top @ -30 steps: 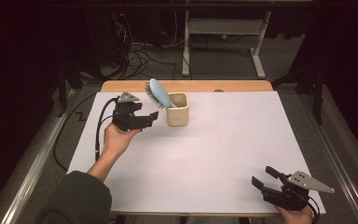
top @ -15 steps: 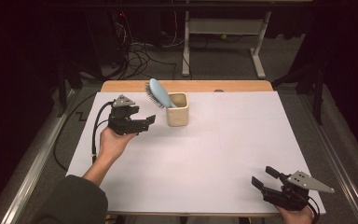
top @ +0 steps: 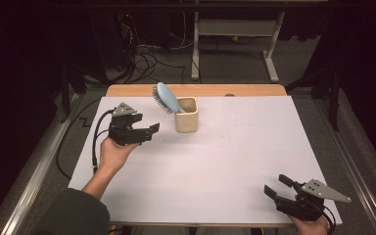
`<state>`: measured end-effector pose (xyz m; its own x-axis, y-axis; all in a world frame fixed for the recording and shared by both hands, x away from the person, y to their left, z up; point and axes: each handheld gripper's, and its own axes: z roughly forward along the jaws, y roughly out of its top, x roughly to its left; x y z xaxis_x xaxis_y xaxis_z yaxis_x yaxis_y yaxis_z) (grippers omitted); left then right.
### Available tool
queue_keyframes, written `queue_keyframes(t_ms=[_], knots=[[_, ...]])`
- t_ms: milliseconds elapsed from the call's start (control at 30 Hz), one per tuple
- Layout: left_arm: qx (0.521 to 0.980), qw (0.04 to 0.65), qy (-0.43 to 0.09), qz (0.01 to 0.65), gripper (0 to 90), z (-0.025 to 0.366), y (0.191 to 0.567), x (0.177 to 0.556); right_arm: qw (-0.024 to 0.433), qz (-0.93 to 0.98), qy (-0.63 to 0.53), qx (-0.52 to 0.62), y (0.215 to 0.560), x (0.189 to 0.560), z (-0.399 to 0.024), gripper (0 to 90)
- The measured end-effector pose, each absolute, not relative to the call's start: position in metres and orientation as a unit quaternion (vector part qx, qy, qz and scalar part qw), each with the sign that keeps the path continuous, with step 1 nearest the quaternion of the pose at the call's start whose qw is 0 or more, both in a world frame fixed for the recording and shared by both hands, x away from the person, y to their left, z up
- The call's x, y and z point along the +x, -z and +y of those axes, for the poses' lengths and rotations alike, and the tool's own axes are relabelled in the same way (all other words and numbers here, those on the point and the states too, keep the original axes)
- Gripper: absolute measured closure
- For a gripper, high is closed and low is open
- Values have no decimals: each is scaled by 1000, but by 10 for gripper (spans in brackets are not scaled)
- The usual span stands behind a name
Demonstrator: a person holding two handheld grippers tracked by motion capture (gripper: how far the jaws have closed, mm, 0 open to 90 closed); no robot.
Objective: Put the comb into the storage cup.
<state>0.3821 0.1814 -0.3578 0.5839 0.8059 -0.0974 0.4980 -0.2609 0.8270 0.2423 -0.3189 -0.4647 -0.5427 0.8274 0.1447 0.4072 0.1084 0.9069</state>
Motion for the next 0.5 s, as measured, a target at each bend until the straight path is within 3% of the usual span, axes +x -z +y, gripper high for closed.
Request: queue_keyframes(t_ms=[500], knots=[[774, 440, -176, 420, 255, 187, 360, 373, 205, 716, -509, 432, 465, 242, -319, 284]])
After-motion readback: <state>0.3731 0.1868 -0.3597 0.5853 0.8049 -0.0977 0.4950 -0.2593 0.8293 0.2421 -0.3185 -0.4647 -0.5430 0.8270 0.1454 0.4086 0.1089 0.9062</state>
